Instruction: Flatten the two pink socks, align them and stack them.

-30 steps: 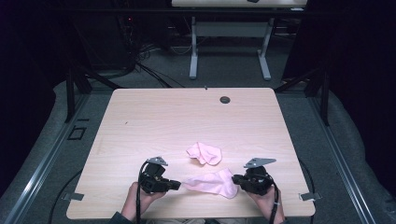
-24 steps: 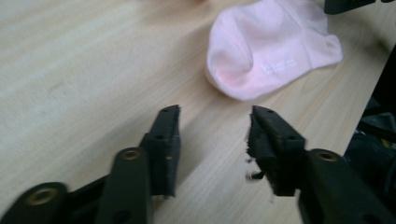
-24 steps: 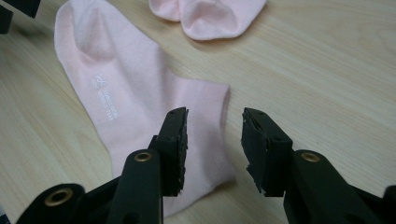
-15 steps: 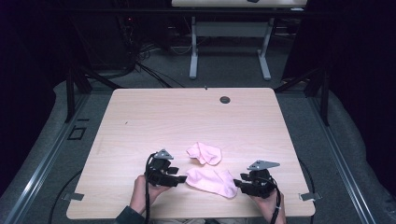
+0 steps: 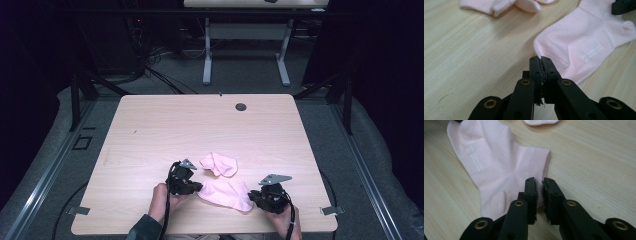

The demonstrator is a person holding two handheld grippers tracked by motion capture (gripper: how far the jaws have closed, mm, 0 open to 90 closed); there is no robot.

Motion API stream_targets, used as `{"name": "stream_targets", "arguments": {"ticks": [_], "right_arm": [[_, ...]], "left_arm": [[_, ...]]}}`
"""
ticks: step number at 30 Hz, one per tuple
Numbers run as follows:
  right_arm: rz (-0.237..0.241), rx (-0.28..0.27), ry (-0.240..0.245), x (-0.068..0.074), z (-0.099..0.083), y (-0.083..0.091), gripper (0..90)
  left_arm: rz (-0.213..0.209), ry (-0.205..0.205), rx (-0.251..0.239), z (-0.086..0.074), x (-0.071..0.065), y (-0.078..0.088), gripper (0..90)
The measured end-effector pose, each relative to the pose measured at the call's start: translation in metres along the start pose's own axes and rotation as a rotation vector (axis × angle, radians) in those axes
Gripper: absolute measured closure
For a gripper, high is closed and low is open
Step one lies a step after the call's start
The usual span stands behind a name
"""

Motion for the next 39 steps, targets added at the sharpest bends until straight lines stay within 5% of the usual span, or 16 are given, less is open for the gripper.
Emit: {"name": "stream_targets", "arguments": {"ticks": [11, 16, 18, 21, 22, 27, 33, 39], "right_arm": [[0.046, -0.027, 0.028, 0.013, 0.008, 0.017, 83.0], [0.037, 0.038, 0.036, 0.015, -0.002, 0.007, 82.1], [0.031, 0.035, 0.033, 0.014, -0.003, 0.003, 78.4], [0.029, 0.025, 0.032, 0.012, -0.002, 0.003, 68.3], [0.035, 0.009, 0.031, 0.01, 0.002, 0.007, 60.9], [0.025, -0.042, 0.036, 0.002, 0.016, 0.013, 53.0], [0.004, -0.068, 0.084, -0.005, 0.05, 0.008, 46.9], [0.008, -0.059, 0.155, -0.005, 0.083, -0.012, 47.1]], "left_arm": [[-0.022, 0.042, -0.029, -0.019, -0.01, 0.021, 88.9], [-0.03, 0.052, -0.014, -0.031, -0.017, 0.022, 88.1], [-0.018, 0.069, -0.031, -0.033, -0.015, 0.022, 80.6], [0.002, 0.079, -0.046, -0.032, -0.012, 0.024, 56.8], [0.018, 0.08, -0.072, -0.031, -0.009, 0.028, 49.4], [0.072, 0.087, -0.116, -0.025, 0.001, 0.037, 38.4], [0.135, 0.052, -0.138, -0.002, 0.015, 0.041, 41.1], [0.139, 0.003, -0.109, 0.025, 0.028, 0.024, 47.9]]}}
Point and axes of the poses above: each handheld gripper's, and its own axes: y roughly backward along the jaws, z roughly out of its top, x roughly to its left, the point moved 7 cm from there along -y, roughly forward along the jaws, and after that the axes turned 1 degree about -y, right-handed, at the moved point
